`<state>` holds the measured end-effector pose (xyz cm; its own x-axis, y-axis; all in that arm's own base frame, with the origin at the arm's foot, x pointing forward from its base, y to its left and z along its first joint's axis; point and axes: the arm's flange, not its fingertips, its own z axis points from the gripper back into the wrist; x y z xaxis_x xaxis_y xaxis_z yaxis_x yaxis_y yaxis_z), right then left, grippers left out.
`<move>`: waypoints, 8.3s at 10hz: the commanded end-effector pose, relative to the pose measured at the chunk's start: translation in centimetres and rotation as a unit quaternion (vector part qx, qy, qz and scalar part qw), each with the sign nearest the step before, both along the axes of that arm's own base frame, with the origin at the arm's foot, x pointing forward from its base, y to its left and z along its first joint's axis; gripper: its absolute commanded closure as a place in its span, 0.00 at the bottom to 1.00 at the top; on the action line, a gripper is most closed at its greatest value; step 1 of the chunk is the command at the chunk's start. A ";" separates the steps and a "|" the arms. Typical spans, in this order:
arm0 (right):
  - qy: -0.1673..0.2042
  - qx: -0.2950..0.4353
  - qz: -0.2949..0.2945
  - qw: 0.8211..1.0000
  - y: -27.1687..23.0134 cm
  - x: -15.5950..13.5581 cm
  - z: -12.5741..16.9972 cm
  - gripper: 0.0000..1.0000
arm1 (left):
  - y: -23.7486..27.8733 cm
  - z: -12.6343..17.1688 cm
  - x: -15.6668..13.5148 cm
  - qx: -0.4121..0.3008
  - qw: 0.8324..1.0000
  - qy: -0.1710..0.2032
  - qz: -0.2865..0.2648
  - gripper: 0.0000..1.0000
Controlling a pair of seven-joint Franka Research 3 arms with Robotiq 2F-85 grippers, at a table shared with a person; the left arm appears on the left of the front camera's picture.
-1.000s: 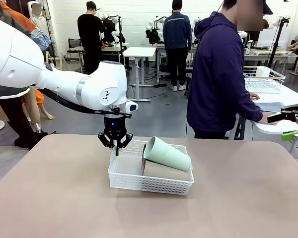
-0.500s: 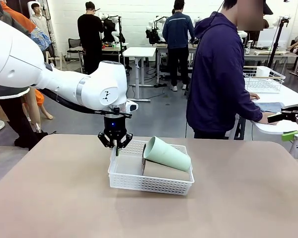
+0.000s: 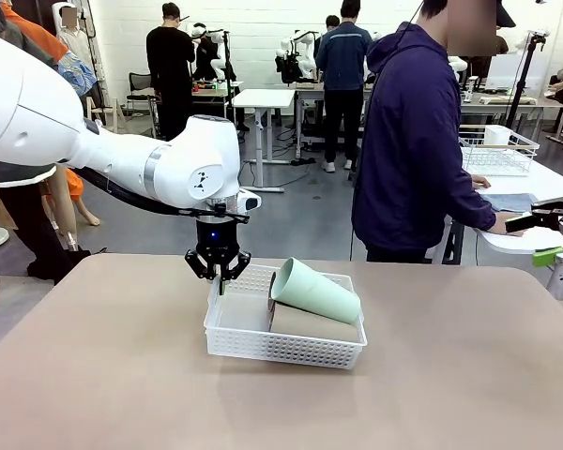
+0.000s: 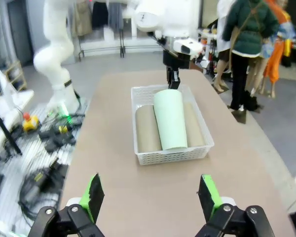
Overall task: Clean and organize the cups into the basket.
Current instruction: Move the Organizing basket back to the left side of the table.
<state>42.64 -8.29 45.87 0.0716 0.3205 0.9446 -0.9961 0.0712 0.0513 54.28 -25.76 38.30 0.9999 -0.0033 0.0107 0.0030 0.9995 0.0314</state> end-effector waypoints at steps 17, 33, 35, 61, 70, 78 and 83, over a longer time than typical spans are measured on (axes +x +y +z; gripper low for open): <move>0.597 0.169 -0.129 0.773 -18.9 -7.4 -5.7 0.00 | 0.0 0.2 -0.1 0.001 1.000 -0.001 -0.001 1.00; 0.597 0.169 -0.129 0.773 -18.9 -7.4 -5.7 0.00 | 31.1 -0.9 2.7 0.105 0.993 -0.001 0.051 0.93; 0.597 0.169 -0.129 0.773 -18.9 -7.4 -5.7 0.00 | 33.0 -1.2 3.0 0.101 0.993 -0.002 0.054 0.93; 0.597 0.169 -0.129 0.773 -18.9 -7.4 -5.7 0.00 | 23.7 13.6 -17.6 0.025 0.986 -0.138 0.088 0.00; 0.597 0.169 -0.129 0.773 -18.9 -7.4 -5.7 0.00 | 25.6 15.0 -16.9 -0.050 0.991 -0.094 0.075 0.00; 0.597 0.169 -0.129 0.773 -18.9 -7.4 -5.7 0.00 | 45.8 18.6 -15.5 -0.477 0.878 -0.031 0.014 0.00; 0.597 0.169 -0.129 0.773 -18.9 -7.4 -5.7 0.00 | 53.9 14.0 -17.1 -0.610 0.786 -0.099 -0.030 0.00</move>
